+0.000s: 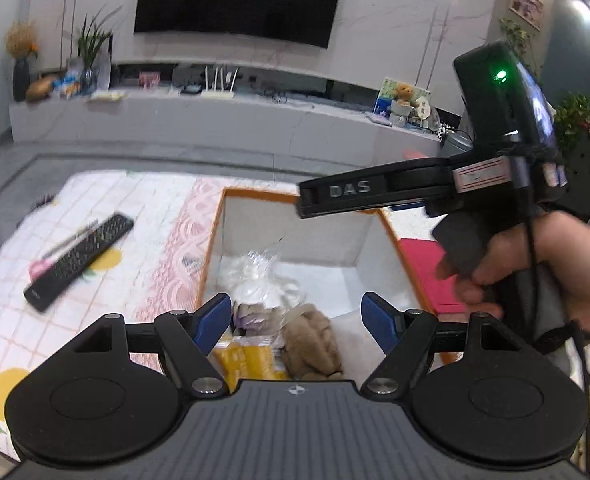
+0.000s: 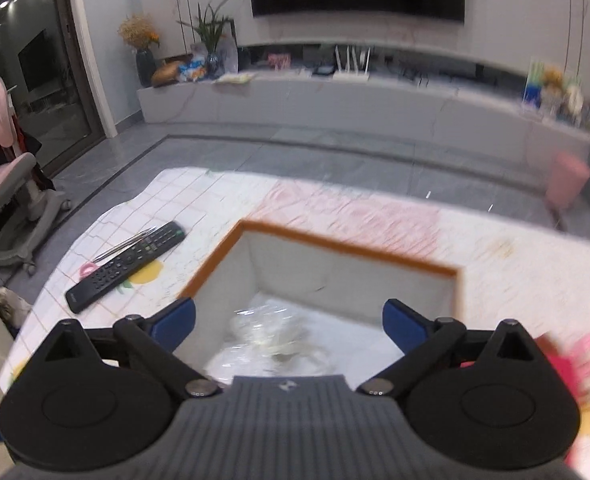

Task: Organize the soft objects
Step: 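Open the right gripper to drop the clear bag into the box, then move the right gripper to the white cloth on the bed and grasp it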

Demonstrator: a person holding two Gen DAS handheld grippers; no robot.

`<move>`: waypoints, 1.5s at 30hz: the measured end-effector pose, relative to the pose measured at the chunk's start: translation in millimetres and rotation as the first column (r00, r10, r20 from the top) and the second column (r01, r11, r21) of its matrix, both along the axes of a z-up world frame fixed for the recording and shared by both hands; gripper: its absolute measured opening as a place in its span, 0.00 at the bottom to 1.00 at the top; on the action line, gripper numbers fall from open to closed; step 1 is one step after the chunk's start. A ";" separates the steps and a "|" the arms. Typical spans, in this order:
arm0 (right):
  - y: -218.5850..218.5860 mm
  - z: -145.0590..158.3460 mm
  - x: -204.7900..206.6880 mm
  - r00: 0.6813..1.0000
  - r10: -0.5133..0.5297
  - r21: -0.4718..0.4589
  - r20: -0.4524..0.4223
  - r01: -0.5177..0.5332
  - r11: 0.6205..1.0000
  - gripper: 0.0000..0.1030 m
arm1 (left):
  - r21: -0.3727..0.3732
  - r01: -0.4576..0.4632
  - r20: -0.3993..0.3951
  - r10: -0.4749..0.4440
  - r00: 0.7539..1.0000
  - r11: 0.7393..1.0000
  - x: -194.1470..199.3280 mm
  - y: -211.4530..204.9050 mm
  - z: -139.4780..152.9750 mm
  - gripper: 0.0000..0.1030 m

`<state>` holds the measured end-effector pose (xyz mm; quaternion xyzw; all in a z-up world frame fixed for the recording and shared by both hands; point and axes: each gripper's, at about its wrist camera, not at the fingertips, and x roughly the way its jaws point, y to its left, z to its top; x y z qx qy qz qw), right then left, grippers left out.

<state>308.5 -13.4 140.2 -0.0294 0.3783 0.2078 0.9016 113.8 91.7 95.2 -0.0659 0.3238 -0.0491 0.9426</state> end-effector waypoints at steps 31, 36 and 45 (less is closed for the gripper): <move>-342.4 -63.3 -98.9 0.916 -0.398 -0.015 0.050 0.399 0.917 0.94 | -0.056 0.259 0.082 -0.254 0.964 0.964 -24.2 -200.0 -76.7 0.82; -339.1 -105.8 -91.4 0.932 -0.362 -0.050 -0.025 0.360 0.932 0.94 | -0.050 0.314 0.060 -0.311 0.949 0.948 -33.1 -203.6 -94.0 0.82; -298.9 -154.3 -71.3 0.929 -0.368 -0.064 -0.032 0.365 0.929 0.98 | -0.085 0.292 -0.008 -0.294 0.956 0.953 -35.7 -193.1 -109.4 0.82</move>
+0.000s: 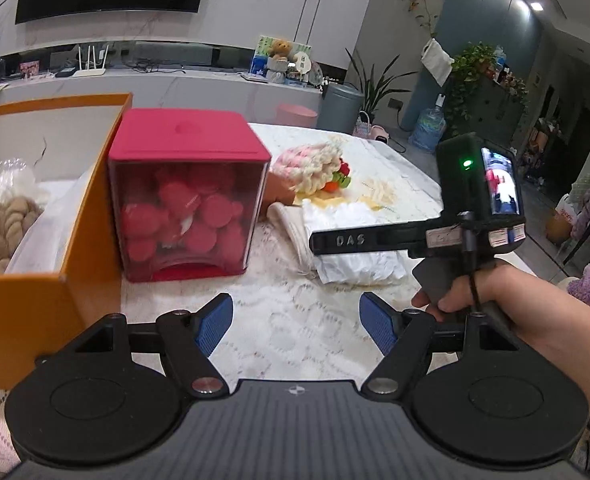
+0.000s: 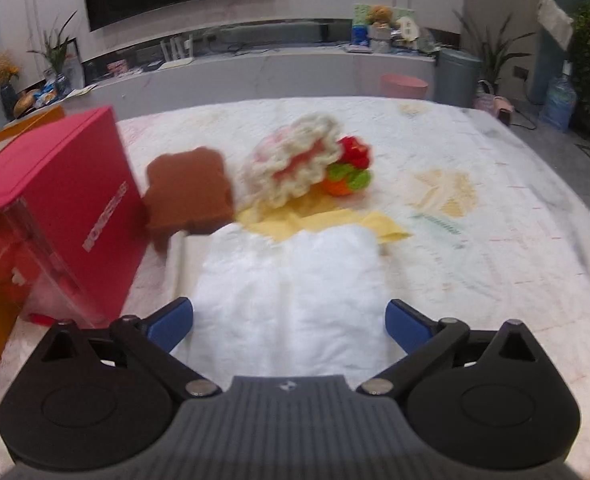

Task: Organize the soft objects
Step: 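Move the right gripper to the white cloth on the bed and grasp it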

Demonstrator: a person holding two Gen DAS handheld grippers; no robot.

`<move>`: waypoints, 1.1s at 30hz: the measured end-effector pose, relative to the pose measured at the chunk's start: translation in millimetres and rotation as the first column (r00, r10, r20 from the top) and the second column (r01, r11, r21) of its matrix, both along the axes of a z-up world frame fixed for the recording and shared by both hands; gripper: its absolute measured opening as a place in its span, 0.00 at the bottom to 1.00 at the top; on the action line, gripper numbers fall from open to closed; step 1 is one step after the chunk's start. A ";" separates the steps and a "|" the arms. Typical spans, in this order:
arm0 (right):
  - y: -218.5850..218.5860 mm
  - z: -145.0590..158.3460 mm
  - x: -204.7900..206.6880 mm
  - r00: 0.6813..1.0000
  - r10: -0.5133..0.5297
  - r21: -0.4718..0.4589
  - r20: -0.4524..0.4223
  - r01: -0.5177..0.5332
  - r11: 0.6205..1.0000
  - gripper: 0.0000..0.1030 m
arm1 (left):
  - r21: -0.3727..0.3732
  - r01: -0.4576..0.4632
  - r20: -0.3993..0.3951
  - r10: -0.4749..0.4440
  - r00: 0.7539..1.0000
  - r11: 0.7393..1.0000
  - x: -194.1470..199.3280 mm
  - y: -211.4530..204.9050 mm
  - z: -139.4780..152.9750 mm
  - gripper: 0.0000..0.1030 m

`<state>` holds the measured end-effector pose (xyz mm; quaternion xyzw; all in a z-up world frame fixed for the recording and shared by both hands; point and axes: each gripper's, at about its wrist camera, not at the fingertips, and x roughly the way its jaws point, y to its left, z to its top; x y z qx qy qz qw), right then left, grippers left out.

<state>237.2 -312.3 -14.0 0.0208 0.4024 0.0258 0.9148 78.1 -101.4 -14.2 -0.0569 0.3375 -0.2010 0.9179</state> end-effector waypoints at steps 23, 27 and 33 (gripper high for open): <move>-69.1 51.2 -36.0 0.994 -0.099 0.028 -0.056 0.100 0.995 0.62 | -0.058 0.028 -0.022 -0.030 0.999 0.998 0.5 -1.8 10.4 0.82; -64.3 41.9 -27.0 0.994 -0.108 0.077 -0.006 0.108 0.991 0.97 | -0.066 0.018 -0.023 -0.020 1.000 0.998 1.1 1.3 10.7 0.82; -32.7 20.3 -2.4 0.997 -0.070 0.134 -0.016 0.071 0.988 0.98 | -0.070 -0.008 -0.045 0.004 0.999 0.998 6.9 5.7 7.3 0.82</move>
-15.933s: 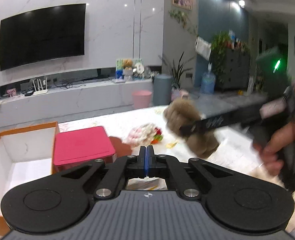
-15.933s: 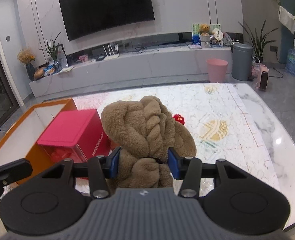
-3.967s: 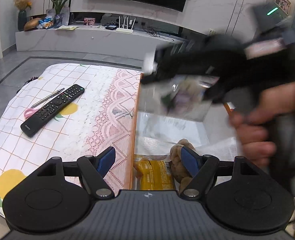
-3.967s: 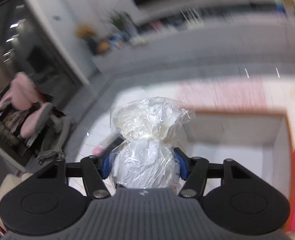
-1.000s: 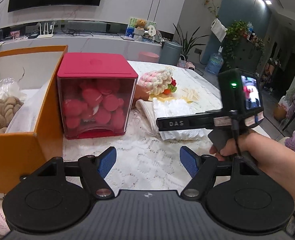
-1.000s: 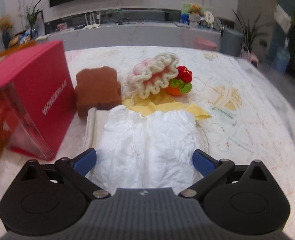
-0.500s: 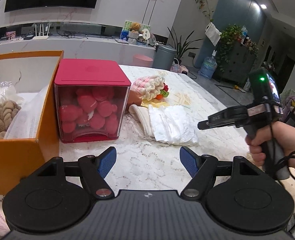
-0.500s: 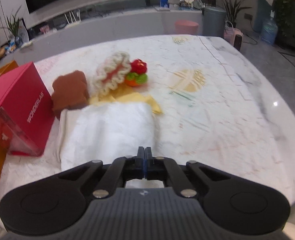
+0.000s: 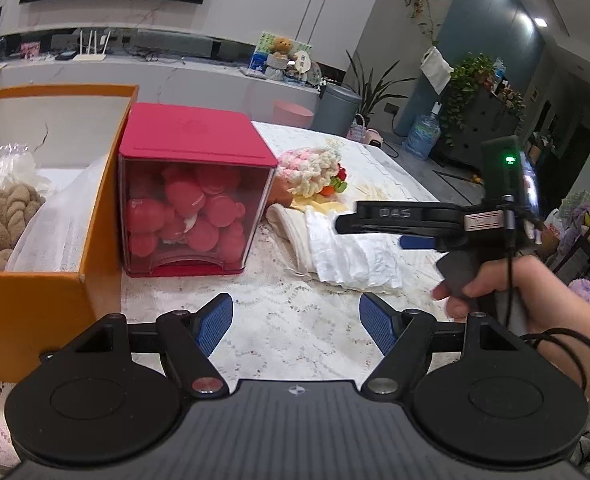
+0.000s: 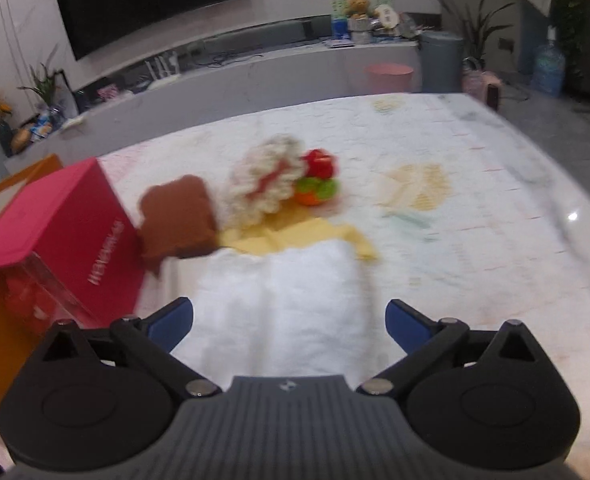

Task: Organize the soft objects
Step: 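Move the right gripper to the white cloth on the bed and grasp it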

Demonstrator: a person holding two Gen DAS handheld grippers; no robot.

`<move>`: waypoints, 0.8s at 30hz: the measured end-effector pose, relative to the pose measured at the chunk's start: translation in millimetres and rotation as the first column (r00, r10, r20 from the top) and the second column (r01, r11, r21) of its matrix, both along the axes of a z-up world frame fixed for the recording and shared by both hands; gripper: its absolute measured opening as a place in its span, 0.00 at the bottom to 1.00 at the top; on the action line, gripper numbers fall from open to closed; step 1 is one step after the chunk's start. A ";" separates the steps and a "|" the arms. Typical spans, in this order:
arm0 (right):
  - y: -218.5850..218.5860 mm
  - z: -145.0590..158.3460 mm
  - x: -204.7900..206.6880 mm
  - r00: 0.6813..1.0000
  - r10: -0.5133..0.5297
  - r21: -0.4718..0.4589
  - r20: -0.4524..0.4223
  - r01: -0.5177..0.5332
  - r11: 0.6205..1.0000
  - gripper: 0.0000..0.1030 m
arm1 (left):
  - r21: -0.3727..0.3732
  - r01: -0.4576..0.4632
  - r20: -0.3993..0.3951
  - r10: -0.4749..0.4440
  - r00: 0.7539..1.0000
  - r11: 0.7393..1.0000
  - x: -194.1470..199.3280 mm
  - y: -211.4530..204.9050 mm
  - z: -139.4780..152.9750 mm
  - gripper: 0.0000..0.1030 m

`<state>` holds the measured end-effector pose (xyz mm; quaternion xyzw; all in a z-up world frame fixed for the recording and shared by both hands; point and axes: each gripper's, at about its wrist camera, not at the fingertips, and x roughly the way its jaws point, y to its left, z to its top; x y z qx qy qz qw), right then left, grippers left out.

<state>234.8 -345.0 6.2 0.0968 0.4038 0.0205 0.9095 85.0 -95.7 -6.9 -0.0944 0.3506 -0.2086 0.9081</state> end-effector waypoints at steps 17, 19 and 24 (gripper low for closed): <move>29.8 -28.9 13.7 0.997 0.070 -0.203 -0.027 -0.074 0.976 0.82 | -0.004 -0.023 -0.045 0.023 0.999 1.000 7.4 6.4 -6.3 0.82; 29.6 -24.7 8.5 0.993 0.117 -0.237 -0.023 -0.119 0.964 0.57 | 0.004 -0.026 -0.046 0.026 0.999 1.000 7.2 5.4 -5.5 0.82; 20.6 -10.0 -1.0 0.987 0.149 -0.269 -0.052 -0.158 0.950 0.26 | 0.007 -0.016 -0.037 0.016 0.999 1.000 4.2 2.4 -2.5 0.82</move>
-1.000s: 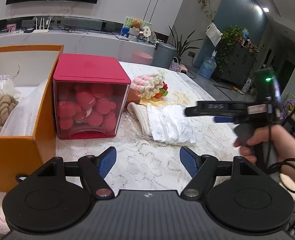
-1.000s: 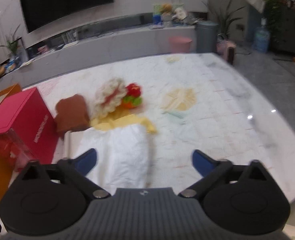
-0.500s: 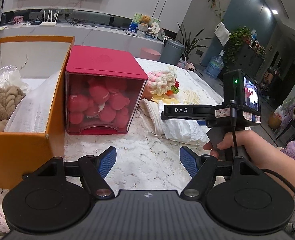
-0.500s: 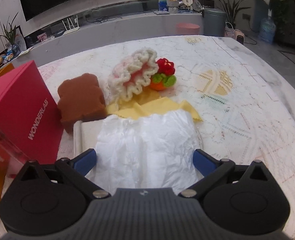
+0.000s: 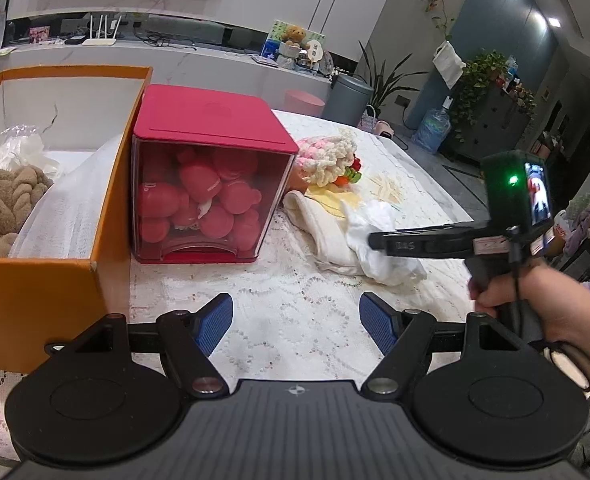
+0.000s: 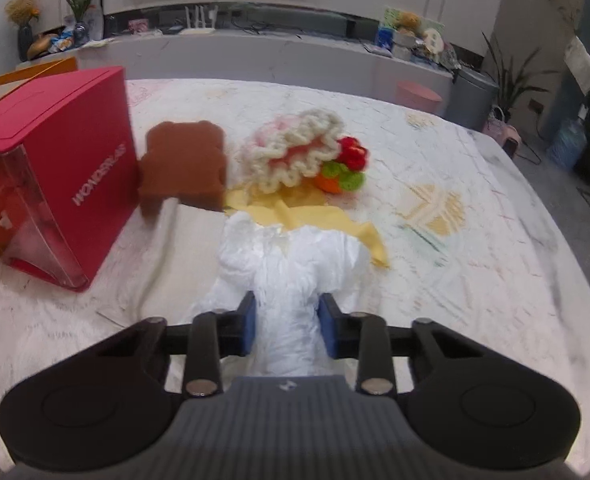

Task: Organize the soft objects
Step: 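Move the right gripper to the white cloth on the bed and grasp it, then grasp the cream folded towel with the left gripper while the right gripper lifts the white cloth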

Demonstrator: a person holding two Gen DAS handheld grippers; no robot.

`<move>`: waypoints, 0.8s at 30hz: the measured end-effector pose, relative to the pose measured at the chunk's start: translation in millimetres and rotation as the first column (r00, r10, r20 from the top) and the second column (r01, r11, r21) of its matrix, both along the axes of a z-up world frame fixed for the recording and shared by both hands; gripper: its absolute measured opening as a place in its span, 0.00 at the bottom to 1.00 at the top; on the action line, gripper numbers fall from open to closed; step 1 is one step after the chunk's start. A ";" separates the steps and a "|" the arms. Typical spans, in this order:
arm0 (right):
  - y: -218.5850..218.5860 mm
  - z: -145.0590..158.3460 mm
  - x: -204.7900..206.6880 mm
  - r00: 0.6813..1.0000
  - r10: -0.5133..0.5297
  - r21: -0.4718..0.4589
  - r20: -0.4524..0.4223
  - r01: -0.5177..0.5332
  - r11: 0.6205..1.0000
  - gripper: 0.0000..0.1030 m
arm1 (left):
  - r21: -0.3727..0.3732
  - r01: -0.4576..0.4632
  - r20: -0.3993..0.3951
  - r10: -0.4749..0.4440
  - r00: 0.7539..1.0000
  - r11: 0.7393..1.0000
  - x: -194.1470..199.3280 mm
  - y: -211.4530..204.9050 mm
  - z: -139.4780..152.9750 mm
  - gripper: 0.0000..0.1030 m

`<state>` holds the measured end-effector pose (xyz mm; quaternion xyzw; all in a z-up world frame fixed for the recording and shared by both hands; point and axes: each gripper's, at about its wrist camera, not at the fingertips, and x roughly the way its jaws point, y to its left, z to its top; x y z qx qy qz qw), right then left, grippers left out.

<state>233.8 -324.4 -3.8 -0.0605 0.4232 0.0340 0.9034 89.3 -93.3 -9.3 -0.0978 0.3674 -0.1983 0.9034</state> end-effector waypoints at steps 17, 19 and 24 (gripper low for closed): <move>-63.1 4.9 -31.6 0.996 -0.022 0.066 -0.089 0.028 0.997 0.82 | 0.122 -0.010 0.050 0.003 0.999 0.992 -6.3 -15.9 -9.9 0.82; -61.3 -0.8 -29.1 0.993 -0.026 0.091 -0.113 0.036 0.995 0.86 | 0.151 -0.008 0.066 -0.002 0.998 0.988 -8.4 -15.2 -10.2 0.82; -46.5 -10.4 -22.4 0.992 -0.030 0.055 -0.123 0.037 0.998 0.95 | 0.155 -0.027 0.046 0.020 0.999 0.988 -5.1 -8.5 -14.8 0.82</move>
